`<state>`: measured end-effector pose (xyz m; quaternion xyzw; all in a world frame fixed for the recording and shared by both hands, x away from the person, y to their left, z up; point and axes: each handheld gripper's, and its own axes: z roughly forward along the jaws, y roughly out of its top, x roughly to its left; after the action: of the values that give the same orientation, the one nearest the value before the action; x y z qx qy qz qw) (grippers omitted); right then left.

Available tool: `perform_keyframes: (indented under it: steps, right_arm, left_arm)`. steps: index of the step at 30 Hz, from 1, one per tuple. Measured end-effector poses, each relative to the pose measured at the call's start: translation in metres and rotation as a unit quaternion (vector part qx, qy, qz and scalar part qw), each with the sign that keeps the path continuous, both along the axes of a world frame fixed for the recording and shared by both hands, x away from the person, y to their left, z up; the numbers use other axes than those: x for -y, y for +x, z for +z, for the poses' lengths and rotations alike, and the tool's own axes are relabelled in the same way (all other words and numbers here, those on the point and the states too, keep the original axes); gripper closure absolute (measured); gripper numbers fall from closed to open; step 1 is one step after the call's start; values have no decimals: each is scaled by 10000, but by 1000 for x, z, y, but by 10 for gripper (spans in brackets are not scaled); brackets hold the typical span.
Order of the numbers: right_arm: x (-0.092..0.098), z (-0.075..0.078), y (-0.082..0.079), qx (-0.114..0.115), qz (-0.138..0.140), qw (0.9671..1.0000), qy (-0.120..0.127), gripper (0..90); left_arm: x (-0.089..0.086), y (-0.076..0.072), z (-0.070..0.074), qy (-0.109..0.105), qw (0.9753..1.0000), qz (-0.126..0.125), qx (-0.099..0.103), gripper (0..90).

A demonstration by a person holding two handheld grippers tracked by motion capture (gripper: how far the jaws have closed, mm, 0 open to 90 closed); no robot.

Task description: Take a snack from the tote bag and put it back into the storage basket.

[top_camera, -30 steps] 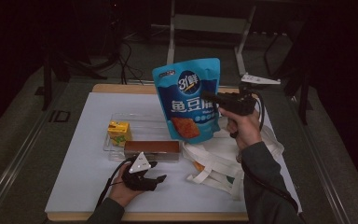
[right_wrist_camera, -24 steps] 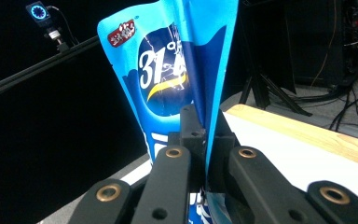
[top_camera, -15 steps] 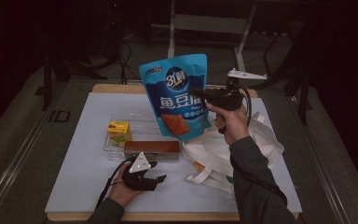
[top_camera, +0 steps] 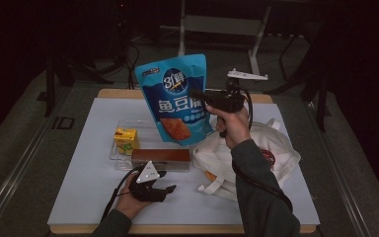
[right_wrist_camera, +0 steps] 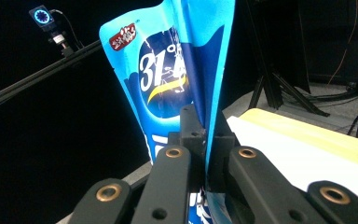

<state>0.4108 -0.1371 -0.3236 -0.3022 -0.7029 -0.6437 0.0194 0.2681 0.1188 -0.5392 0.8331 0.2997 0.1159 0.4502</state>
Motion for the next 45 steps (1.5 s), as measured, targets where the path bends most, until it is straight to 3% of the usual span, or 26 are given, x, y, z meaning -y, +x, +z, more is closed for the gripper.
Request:
perform_keyframes:
  steps: [22,33,45]
  right_arm:
    - [-37,-25,24,-333,-317,9986,-258,889]
    - [-58,-37,33,-556,-408,9965,-463,886]
    - [-81,-55,40,-858,-619,9933,-469,880]
  left_arm:
    - [0,0,0,6,10000,-17,17,357]
    - [-1,0,0,-22,10000,-5,19,356]
    - [-1,-1,0,-38,10000,-9,22,352]
